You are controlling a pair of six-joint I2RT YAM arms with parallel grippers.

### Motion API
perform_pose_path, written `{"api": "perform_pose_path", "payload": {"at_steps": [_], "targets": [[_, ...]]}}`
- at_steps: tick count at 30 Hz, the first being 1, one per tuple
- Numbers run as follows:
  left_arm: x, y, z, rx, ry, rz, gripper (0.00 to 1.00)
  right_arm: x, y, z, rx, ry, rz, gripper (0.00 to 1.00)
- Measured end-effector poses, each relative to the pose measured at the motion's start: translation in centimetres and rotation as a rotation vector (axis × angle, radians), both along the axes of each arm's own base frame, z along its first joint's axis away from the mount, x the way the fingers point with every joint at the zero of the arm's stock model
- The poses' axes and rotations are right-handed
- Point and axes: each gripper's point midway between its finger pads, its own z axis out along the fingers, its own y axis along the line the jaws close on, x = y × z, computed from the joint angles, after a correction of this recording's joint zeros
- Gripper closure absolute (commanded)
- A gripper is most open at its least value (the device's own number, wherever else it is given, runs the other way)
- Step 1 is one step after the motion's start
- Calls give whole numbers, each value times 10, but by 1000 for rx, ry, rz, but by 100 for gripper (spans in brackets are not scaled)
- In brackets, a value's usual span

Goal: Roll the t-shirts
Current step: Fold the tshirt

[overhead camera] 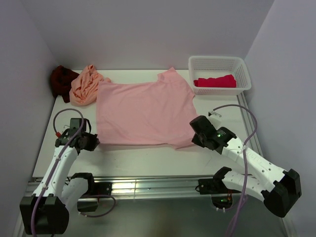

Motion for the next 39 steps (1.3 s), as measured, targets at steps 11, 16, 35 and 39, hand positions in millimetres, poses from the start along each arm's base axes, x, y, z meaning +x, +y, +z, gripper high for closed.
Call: {"api": "perform_pose_path", "payload": {"at_steps": [11, 16, 35, 39], "targets": [[21, 2, 11, 10, 4, 5, 100, 25, -3, 6, 26, 44, 27, 100], [27, 3, 10, 20, 19, 11, 100, 48, 6, 25, 32, 19, 85, 100], [54, 6, 6, 27, 30, 32, 100, 108, 19, 37, 0, 41, 134, 100], [58, 7, 7, 23, 27, 45, 100, 120, 21, 44, 1, 31, 136, 100]]}}
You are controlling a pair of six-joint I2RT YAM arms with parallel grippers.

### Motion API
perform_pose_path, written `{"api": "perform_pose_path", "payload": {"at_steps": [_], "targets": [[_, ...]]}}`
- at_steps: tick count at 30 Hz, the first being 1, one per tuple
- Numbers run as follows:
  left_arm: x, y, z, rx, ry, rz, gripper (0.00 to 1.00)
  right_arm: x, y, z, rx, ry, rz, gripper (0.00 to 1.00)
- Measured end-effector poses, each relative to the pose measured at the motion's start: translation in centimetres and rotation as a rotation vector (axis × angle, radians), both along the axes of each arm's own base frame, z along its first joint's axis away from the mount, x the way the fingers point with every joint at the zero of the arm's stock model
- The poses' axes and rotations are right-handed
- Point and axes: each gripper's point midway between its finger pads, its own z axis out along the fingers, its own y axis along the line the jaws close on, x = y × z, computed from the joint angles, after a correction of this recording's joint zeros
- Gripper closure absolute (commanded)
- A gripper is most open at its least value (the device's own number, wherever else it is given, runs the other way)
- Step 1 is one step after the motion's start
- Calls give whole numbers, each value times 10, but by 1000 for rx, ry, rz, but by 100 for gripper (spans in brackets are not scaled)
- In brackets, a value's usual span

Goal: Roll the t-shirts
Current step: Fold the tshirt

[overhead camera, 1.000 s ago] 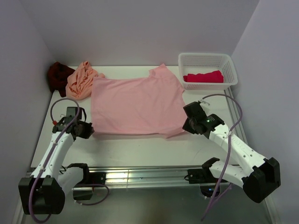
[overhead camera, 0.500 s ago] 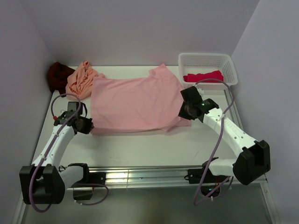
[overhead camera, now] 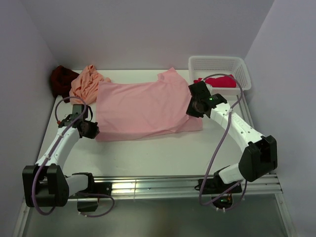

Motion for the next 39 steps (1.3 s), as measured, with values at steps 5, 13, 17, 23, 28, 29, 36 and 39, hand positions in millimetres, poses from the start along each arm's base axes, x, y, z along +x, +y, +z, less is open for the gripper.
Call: {"api": "perform_pose_path", "payload": {"at_steps": [5, 13, 17, 23, 28, 29, 36, 39], "targets": [[6, 2, 2, -2, -8, 11, 100, 11, 2, 2, -6, 1, 5, 100], [15, 14, 3, -5, -34, 54, 100, 25, 3, -5, -20, 21, 4, 100], [17, 17, 0, -5, -28, 64, 100, 31, 2, -11, -24, 38, -3, 100], [22, 17, -9, -9, -11, 64, 100, 41, 2, -11, -21, 36, -8, 100], [24, 17, -16, -10, 7, 64, 100, 51, 4, -12, -20, 33, -12, 100], [25, 17, -16, -9, 9, 64, 100, 53, 5, -12, -20, 34, -12, 100], [38, 18, -13, -9, -1, 64, 100, 69, 8, -13, -17, 31, -18, 100], [41, 18, -13, -9, -2, 64, 100, 74, 10, -14, -14, 30, -18, 100]]}}
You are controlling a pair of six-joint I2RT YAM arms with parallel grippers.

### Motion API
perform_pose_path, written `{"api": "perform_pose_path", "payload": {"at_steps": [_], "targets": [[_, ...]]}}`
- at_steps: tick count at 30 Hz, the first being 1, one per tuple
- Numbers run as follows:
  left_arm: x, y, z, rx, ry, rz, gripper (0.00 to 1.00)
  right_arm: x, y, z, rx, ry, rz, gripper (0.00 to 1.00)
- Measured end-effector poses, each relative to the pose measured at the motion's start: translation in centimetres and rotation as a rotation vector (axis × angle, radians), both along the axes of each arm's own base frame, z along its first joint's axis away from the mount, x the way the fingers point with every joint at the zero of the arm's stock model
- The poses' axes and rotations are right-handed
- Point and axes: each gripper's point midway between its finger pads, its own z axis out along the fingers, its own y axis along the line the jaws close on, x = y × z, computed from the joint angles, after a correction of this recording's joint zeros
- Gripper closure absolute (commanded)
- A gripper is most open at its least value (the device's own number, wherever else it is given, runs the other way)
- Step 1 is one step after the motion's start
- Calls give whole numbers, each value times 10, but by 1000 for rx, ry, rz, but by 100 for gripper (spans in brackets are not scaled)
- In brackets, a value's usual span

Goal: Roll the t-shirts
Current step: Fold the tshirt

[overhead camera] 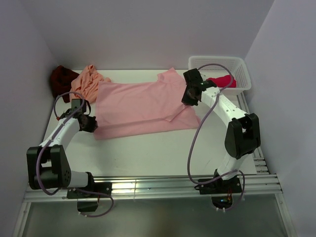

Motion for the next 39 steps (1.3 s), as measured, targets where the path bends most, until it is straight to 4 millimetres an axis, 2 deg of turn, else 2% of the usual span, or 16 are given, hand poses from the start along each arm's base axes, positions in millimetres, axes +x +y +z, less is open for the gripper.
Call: {"api": "perform_pose_path", "payload": {"at_steps": [6, 13, 16, 18, 20, 21, 22, 23, 24, 26, 27, 30, 32, 34, 39], "targets": [[4, 0, -6, -1, 12, -1, 100, 11, 3, -2, 3, -2, -2, 100], [17, -2, -12, -9, 16, -14, 98, 18, -1, -21, -1, 36, -21, 100], [24, -2, -13, -10, 12, -16, 98, 29, -1, -31, 14, 47, -31, 96], [28, -2, -15, -13, 12, -20, 98, 36, 0, -38, 31, 52, -33, 88], [30, -2, -17, -12, 17, -28, 94, 42, 2, -42, 55, 59, -30, 81], [31, -3, -18, -12, 20, -35, 89, 46, 2, -43, 64, 59, -31, 72], [32, -3, -18, -10, 22, -39, 85, 50, 2, -43, 76, 59, -33, 66], [34, -3, -18, -7, 21, -45, 81, 54, 2, -43, 83, 55, -34, 55], [35, -2, -17, -5, 20, -51, 74, 56, 1, -42, 89, 52, -36, 50], [39, -2, -13, 5, 9, -66, 63, 60, -1, -39, 96, 42, -42, 48], [41, -1, -11, 9, 3, -71, 54, 61, -2, -39, 96, 39, -42, 48], [46, 1, -5, 19, -17, -82, 48, 65, -3, -36, 101, 25, -45, 49], [45, 4, 0, 28, -27, -89, 47, 62, -5, -36, 104, 18, -46, 51], [43, 7, 8, 45, -37, -100, 48, 49, -8, -36, 105, 17, -46, 53], [32, 11, 37, 94, -111, -130, 49, -9, -24, -38, 105, 18, -51, 55]]}}
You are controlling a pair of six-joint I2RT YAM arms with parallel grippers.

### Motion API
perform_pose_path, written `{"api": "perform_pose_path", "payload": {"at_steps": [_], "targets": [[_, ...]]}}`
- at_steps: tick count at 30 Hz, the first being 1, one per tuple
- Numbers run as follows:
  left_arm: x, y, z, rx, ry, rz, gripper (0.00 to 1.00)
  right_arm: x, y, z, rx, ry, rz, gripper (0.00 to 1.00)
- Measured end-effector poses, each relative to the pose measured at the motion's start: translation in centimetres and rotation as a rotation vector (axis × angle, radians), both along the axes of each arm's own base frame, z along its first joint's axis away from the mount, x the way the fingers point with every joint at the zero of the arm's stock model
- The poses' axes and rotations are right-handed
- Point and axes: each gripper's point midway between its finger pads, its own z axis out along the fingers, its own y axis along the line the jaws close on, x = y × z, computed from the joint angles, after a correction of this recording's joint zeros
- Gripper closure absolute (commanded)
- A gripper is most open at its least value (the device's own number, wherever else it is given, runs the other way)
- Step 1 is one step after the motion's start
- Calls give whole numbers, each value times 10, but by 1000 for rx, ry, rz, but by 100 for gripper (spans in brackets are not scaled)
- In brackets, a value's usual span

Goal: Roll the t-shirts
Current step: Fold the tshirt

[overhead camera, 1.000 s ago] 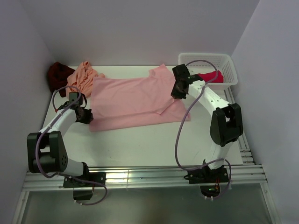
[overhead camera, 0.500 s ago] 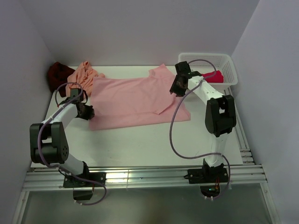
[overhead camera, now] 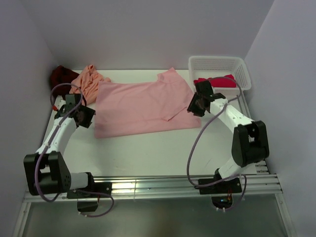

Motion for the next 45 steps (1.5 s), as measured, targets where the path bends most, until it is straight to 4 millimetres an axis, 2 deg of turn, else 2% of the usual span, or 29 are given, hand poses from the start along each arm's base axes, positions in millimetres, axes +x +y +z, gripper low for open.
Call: {"api": "perform_pose_path", "payload": {"at_steps": [3, 6, 10, 15, 26, 30, 34, 37, 40, 41, 45], "targets": [[-19, -1, 7, 10, -38, -14, 51, -33, -13, -3, 8, -7, -22, 54], [-43, -5, -1, 0, -40, -22, 52, -55, -25, -5, 17, -24, -63, 52], [-69, -10, -23, -17, 0, -30, 54, -67, -34, -15, 23, -31, -121, 52], [-86, -14, -46, -35, 57, -38, 55, -74, -35, -44, 51, 7, -170, 53], [-85, -17, -60, -49, 64, -47, 57, -63, -33, -82, 75, 58, -235, 54], [-85, -17, -64, -49, 63, -47, 57, -56, -34, -81, 80, 34, -258, 55], [-83, -17, -64, -51, 50, -40, 57, -55, -40, -82, 61, 29, -304, 61], [-80, -15, -64, -47, 40, -33, 58, -54, -46, -84, 39, 38, -349, 72], [-76, -15, -65, -51, 27, -20, 57, -53, -51, -85, 15, 44, -387, 95], [-75, -15, -65, -54, 18, -14, 57, -53, -53, -86, 11, 47, -396, 99], [-75, -15, -70, -62, 14, -4, 57, -53, -54, -86, 4, 55, -417, 100]]}}
